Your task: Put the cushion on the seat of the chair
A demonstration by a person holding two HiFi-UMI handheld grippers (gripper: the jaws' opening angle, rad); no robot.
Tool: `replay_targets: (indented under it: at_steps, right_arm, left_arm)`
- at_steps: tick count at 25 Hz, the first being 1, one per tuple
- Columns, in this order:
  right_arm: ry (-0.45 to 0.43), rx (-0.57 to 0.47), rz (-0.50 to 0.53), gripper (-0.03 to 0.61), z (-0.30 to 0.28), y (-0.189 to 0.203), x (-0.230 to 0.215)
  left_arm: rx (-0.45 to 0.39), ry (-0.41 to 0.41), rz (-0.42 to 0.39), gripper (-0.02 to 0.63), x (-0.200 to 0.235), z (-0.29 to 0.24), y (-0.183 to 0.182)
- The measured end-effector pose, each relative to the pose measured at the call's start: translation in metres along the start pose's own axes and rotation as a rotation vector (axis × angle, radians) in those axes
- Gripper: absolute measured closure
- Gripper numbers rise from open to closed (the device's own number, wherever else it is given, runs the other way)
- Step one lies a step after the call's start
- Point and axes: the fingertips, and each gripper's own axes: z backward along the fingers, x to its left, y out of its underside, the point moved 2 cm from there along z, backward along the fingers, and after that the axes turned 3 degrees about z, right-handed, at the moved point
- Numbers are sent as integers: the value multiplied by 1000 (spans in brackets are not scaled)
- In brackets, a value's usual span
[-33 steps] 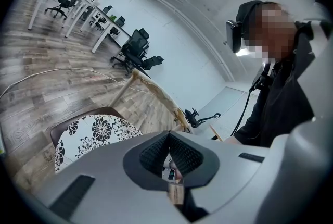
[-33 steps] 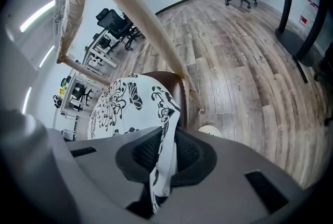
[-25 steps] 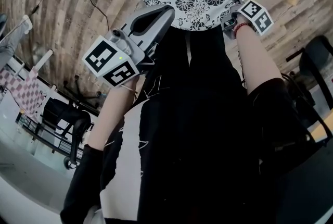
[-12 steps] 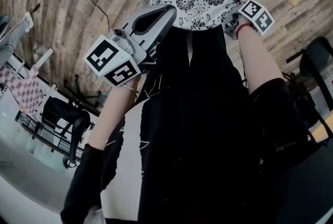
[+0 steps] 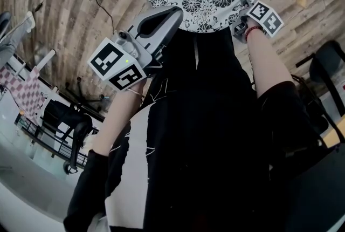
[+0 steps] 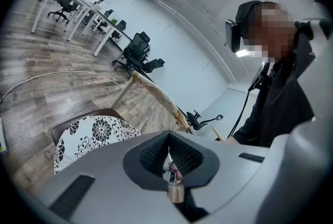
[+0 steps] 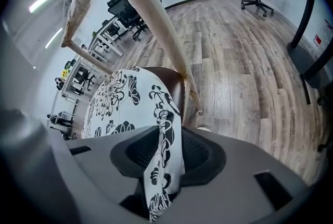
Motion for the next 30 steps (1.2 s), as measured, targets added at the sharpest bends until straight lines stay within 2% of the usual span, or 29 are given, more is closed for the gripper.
replay_targets:
  at_steps: [7, 10, 17, 25, 27, 30]
  right_arm:
    - [12, 8, 26, 440, 1, -2, -2]
    - [31, 9, 40, 399, 4, -3, -5]
    - [46, -15, 12, 391, 17, -5, -5]
    - [79, -56, -33, 391, 53, -7, -7]
    - [85, -65, -10, 399, 66, -8, -2]
    - [79, -59, 34, 478, 88, -2, 10]
  left_arm:
    - [-9, 3, 5, 603, -1, -5, 2]
    - [-7, 11, 3, 603, -4, -6, 2]
    - [-17, 15, -23, 603, -11, 2, -8]
    - [-46, 40, -81, 603, -38, 21, -27]
    - [-36, 33, -136, 603, -44, 29, -30]
    - [3, 21, -218, 603, -54, 44, -27]
